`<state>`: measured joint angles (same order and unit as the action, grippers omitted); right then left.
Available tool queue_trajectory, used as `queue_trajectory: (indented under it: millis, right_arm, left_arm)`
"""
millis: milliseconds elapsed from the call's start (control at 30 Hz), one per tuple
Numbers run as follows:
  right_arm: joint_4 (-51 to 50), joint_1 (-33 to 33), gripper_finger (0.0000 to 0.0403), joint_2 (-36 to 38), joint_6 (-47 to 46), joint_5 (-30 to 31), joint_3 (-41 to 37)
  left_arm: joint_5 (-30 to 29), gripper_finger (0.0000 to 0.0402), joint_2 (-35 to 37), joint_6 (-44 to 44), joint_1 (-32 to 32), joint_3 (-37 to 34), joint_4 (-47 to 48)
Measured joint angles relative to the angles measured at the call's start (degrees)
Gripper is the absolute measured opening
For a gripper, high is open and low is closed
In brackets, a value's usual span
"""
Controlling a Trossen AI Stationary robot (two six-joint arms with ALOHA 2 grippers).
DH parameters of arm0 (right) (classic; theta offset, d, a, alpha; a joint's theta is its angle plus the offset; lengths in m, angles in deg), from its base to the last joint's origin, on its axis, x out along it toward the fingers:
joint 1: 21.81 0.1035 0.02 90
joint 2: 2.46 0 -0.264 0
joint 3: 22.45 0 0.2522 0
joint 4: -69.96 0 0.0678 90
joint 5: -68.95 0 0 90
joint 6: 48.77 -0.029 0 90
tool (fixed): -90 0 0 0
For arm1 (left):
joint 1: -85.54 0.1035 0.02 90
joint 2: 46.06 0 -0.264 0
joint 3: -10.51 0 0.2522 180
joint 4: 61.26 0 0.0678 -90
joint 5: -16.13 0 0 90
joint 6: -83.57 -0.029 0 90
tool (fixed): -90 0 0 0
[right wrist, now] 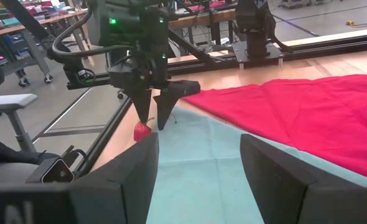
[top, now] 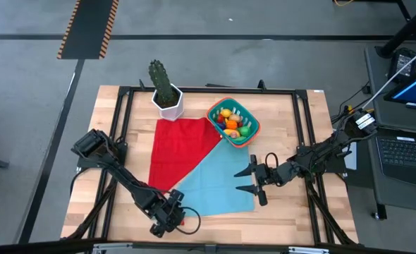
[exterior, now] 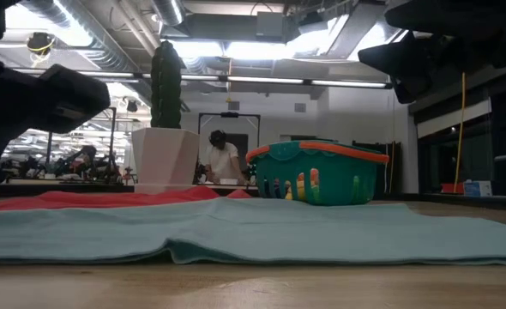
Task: Build produce basket
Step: Put the red strawberry into the blue basket
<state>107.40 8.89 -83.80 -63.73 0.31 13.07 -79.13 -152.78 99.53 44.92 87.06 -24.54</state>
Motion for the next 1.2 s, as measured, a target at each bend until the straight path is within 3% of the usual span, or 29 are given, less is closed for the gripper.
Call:
queue_trajectory:
  millis: [600,1200]
  right_arm:
    - [-0.04,0.00,0.0226,0.00,-0.23,0.00,0.00]
    - [-0.31,-0.01,0.0226,0.00,-1.27,0.00,0.01]
  left_arm:
    - [0.08,0.0161,0.20,0.44,0.28,0.00,-0.08]
    - [3.53,0.0078,0.22,3.41,2.00,0.00,-0.45]
